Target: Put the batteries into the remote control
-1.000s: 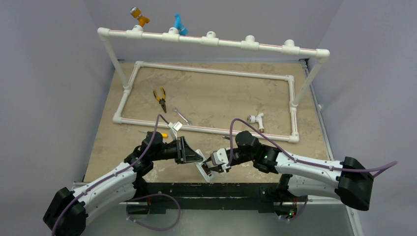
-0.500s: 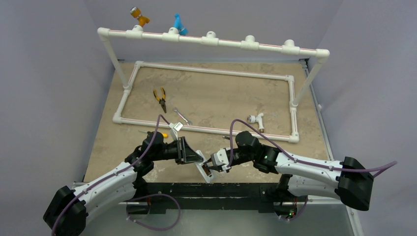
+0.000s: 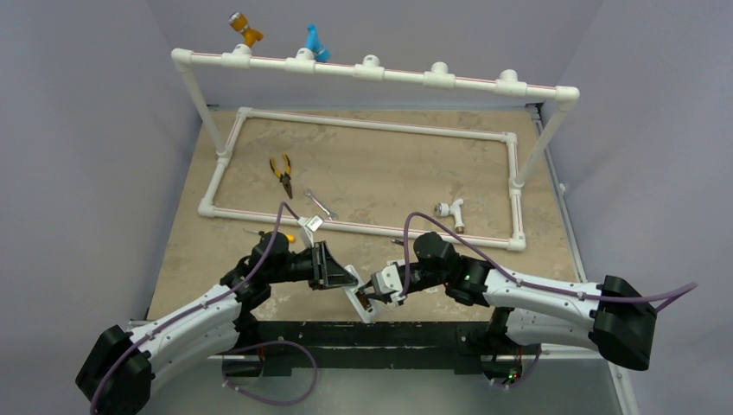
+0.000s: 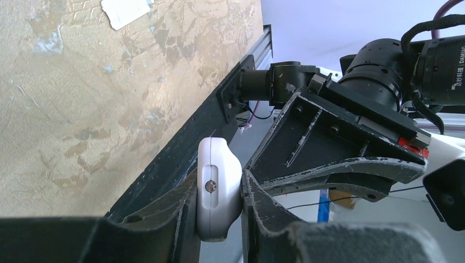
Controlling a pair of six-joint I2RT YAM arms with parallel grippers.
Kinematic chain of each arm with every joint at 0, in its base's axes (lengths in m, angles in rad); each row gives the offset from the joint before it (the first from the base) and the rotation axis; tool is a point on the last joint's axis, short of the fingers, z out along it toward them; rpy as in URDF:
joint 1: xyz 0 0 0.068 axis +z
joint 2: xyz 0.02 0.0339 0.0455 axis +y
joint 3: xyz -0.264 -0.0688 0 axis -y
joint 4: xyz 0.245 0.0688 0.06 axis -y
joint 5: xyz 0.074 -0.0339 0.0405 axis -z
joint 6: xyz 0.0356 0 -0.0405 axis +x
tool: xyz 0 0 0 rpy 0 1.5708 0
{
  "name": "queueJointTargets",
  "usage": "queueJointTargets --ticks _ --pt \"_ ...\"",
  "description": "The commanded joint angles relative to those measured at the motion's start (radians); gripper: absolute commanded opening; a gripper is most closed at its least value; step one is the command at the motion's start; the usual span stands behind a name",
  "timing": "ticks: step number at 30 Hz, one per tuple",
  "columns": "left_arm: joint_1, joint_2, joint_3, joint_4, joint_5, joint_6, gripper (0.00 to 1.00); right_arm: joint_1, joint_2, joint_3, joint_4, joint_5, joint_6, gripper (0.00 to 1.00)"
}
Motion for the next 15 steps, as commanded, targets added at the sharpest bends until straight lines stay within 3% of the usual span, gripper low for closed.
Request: queueJointTargets --ticks 1,15 --pt "-0.003 -0.007 0.064 0.104 0.019 -0.035 0.0 -0.002 0.0 -0.023 -0.085 0.013 -0.013 0.17" --pt "-0.007 -0.019 0.064 0.115 0.015 -0.051 0.0 0.014 0.022 -0.032 -0.117 0.066 -0.018 0.09"
